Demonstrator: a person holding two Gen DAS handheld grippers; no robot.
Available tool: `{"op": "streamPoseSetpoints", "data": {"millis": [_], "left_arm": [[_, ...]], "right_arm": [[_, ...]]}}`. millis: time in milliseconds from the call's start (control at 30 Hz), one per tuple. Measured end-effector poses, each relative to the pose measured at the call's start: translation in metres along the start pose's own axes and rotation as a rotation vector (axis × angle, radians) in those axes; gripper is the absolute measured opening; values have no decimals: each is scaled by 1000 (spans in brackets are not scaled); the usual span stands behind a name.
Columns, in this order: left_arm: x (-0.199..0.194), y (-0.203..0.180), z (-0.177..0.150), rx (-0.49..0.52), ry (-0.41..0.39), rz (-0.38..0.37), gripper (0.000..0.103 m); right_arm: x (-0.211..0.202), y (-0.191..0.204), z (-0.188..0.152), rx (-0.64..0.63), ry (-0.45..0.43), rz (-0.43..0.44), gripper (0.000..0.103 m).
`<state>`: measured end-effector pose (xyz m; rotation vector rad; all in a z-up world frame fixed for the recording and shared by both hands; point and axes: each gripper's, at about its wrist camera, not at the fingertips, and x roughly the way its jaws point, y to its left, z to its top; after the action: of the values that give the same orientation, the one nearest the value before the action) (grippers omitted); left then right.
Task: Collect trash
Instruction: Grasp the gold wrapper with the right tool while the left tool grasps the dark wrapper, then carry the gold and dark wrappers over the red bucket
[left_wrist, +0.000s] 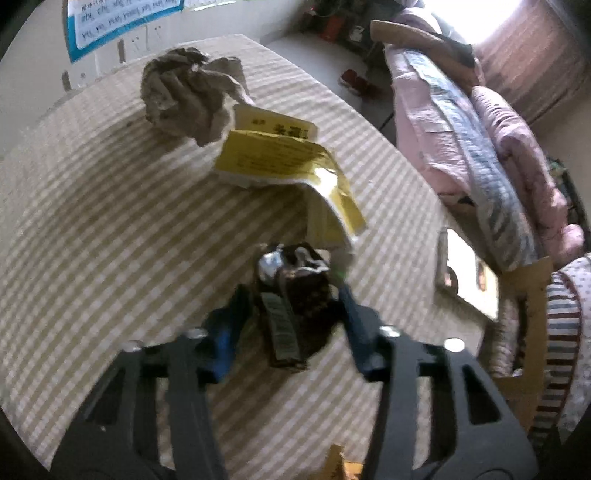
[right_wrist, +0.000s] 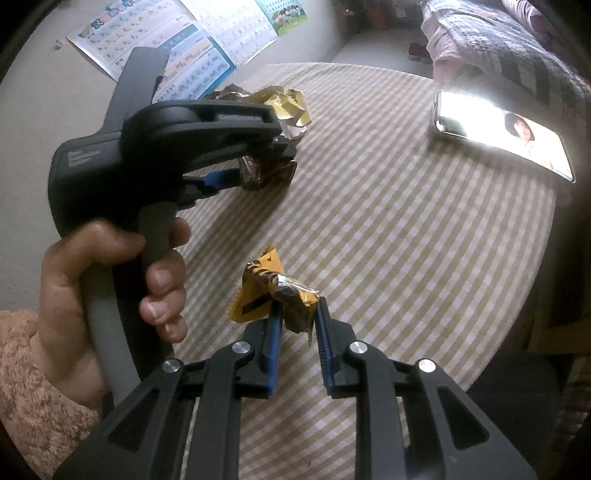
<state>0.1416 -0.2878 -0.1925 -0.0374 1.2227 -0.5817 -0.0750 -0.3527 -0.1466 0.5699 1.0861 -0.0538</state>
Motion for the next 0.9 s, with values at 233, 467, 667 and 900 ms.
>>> {"op": "streamPoseSetpoints", "data": {"millis": [233, 467, 667, 900], "left_arm": [[-33, 20, -18, -8, -55, 32, 32], [-90, 53, -48, 3, -136, 143, 32], [-126, 69, -64, -1, -192, 219, 32], [-148, 74, -75, 17, -228, 258, 32]], "right_arm": [[1, -1, 3, -1, -5, -1, 19], [5, 12, 3, -41, -5, -20, 19], [6, 22, 3, -67, -8, -36, 19], [10, 39, 1, -100, -8, -36, 19]]}}
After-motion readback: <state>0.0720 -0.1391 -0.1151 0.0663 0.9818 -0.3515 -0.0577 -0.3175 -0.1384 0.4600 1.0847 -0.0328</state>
